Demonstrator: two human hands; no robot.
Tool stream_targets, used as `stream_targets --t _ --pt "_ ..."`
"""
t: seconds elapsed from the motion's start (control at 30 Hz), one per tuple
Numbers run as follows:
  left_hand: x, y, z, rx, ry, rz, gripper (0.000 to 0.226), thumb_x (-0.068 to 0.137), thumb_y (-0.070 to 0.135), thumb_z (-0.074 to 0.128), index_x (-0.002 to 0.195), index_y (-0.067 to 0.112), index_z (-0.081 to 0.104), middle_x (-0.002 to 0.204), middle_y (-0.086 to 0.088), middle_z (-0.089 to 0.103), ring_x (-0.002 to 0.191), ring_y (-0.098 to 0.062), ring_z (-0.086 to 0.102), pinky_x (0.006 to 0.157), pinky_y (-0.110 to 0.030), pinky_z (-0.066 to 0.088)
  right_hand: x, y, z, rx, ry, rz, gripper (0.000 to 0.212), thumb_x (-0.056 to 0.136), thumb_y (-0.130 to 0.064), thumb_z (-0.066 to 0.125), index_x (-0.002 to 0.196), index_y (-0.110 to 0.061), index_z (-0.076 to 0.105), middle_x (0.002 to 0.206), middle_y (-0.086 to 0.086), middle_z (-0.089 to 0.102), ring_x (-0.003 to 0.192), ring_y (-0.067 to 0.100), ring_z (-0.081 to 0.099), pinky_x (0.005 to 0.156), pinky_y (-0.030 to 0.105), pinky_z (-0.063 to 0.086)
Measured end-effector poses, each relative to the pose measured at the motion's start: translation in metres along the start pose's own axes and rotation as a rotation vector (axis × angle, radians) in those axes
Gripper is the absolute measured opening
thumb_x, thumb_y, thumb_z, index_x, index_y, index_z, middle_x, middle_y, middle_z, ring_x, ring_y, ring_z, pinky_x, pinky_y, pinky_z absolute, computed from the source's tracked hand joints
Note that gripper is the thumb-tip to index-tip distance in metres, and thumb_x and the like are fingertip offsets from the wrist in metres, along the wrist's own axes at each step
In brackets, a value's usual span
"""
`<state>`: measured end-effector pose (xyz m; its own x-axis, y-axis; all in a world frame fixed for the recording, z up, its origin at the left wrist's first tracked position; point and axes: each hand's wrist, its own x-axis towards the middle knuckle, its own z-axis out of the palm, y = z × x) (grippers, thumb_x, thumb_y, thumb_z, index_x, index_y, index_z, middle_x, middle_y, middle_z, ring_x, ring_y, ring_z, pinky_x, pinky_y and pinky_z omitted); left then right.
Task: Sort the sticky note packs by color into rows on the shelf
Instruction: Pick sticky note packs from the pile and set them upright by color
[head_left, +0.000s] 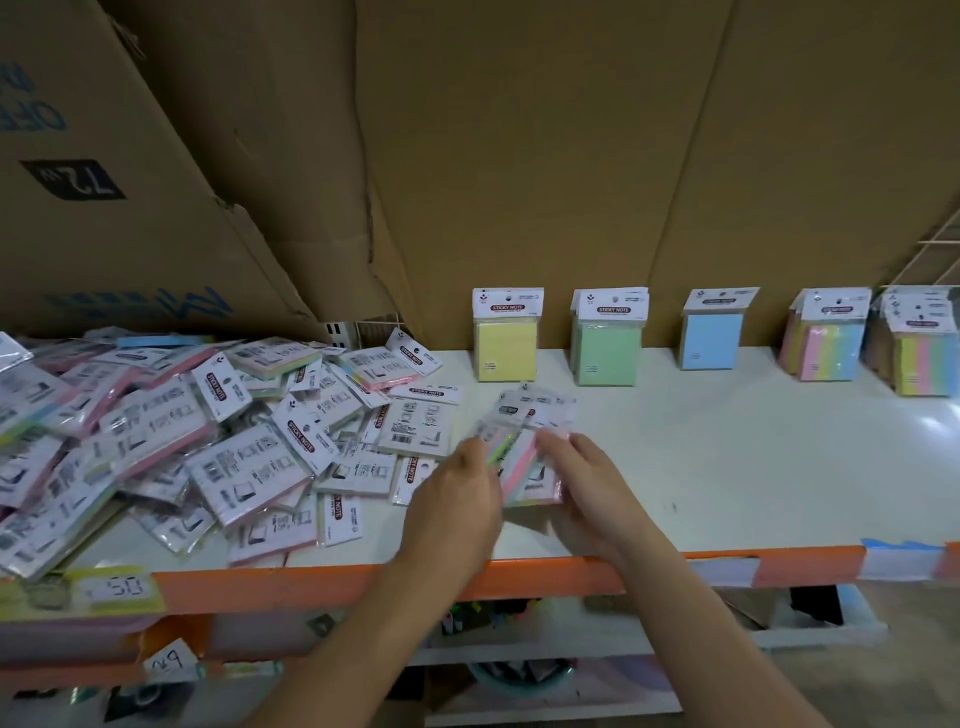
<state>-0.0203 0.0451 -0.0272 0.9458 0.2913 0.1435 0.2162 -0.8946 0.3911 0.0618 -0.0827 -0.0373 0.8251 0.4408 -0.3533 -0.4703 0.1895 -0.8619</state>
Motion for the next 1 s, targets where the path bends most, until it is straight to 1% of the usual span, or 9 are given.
stream_targets --t 0.13,0.2,0.27,0.4,0.5,0.6,0.77,0.87,1.0 --pt "-0.008 0.000 0.003 -0.380 -0.074 -0.115 0.055 0.091 0.062 0.047 0.127 0.021 0.038 0.122 -0.003 0.060 0.096 -0.017 0.059 0.070 -0.027 0.046 -0.006 -0.003 -0.005 0.067 -0.165 0.001 0.046 0.105 -0.042 0.036 0.123 -0.011 0.065 0.112 0.021 0.071 0.101 0.034 0.070 0.079 0.044 0.058" --pt "-0.006 0.001 -0.001 -0.434 -0.116 -0.157 0.082 0.077 0.073 0.056 0.138 0.025 0.028 0.137 -0.001 0.050 0.112 -0.021 0.058 0.080 -0.029 0.047 -0.007 0.002 -0.003 0.055 -0.209 -0.022 0.040 0.106 -0.035 0.036 0.121 -0.010 0.064 0.109 0.024 0.071 0.093 0.032 0.070 0.073 0.039 0.057" --pt "-0.003 -0.001 -0.004 -0.457 -0.104 -0.185 0.095 0.073 0.066 0.069 0.144 0.025 0.022 0.140 0.000 0.047 0.115 -0.019 0.057 0.076 -0.022 0.043 -0.007 0.008 0.003 -0.001 -0.236 -0.059 0.031 0.106 -0.023 0.040 0.130 -0.010 0.055 0.117 0.030 0.064 0.098 0.034 0.063 0.081 0.040 0.053" --pt "-0.001 -0.023 -0.010 -0.606 -0.058 -0.219 0.055 0.083 0.034 0.073 0.122 0.031 0.034 0.100 0.011 0.059 0.073 0.007 0.061 0.048 -0.007 0.039 -0.009 0.007 0.011 -0.296 -0.209 -0.180 0.029 0.099 -0.007 0.054 0.124 -0.020 0.059 0.115 0.009 0.069 0.087 0.017 0.068 0.069 0.028 0.056" --pt "-0.006 -0.037 -0.009 -0.841 -0.065 -0.319 0.037 0.084 0.023 0.070 0.104 0.037 0.043 0.098 0.014 0.060 0.075 0.017 0.059 0.050 -0.005 0.044 -0.009 0.002 0.016 -0.521 -0.106 -0.213 0.032 0.094 -0.019 0.065 0.123 -0.028 0.055 0.112 -0.003 0.069 0.084 0.003 0.069 0.062 0.019 0.053" --pt "-0.014 -0.041 -0.005 -1.115 -0.053 -0.398 0.036 0.085 0.018 0.072 0.106 0.039 0.052 0.099 0.015 0.069 0.081 0.010 0.067 0.058 -0.010 0.052 -0.010 0.000 0.017 -0.646 -0.034 -0.195 0.033 0.091 -0.032 0.069 0.121 -0.026 0.058 0.104 -0.003 0.069 0.084 0.005 0.067 0.061 0.024 0.056" --pt "-0.022 -0.042 -0.002 -1.445 -0.087 -0.460 0.042 0.080 0.022 0.080 0.115 0.024 0.058 0.105 0.004 0.075 0.092 -0.013 0.074 0.064 -0.028 0.060 -0.018 -0.001 0.012 -0.654 -0.067 -0.217 0.015 0.096 -0.030 0.063 0.100 -0.017 0.069 0.091 -0.001 0.074 0.079 0.011 0.067 0.065 0.021 0.053" --pt "-0.022 -0.043 -0.005 -1.578 -0.211 -0.500 0.055 0.072 0.032 0.078 0.119 0.016 0.053 0.107 -0.003 0.075 0.094 -0.026 0.074 0.068 -0.042 0.062 -0.020 0.004 0.010 -0.527 0.035 -0.188 0.019 0.099 -0.023 0.059 0.098 -0.006 0.064 0.089 0.011 0.070 0.080 0.019 0.065 0.069 0.027 0.054" --pt "-0.021 -0.048 -0.005 -1.641 -0.273 -0.471 0.060 0.072 0.032 0.076 0.125 0.020 0.052 0.114 -0.003 0.073 0.099 -0.030 0.072 0.067 -0.042 0.061 -0.033 0.007 0.003 -0.307 0.138 -0.119 0.014 0.100 -0.018 0.055 0.093 -0.007 0.061 0.091 0.011 0.068 0.080 0.019 0.062 0.064 0.026 0.052"
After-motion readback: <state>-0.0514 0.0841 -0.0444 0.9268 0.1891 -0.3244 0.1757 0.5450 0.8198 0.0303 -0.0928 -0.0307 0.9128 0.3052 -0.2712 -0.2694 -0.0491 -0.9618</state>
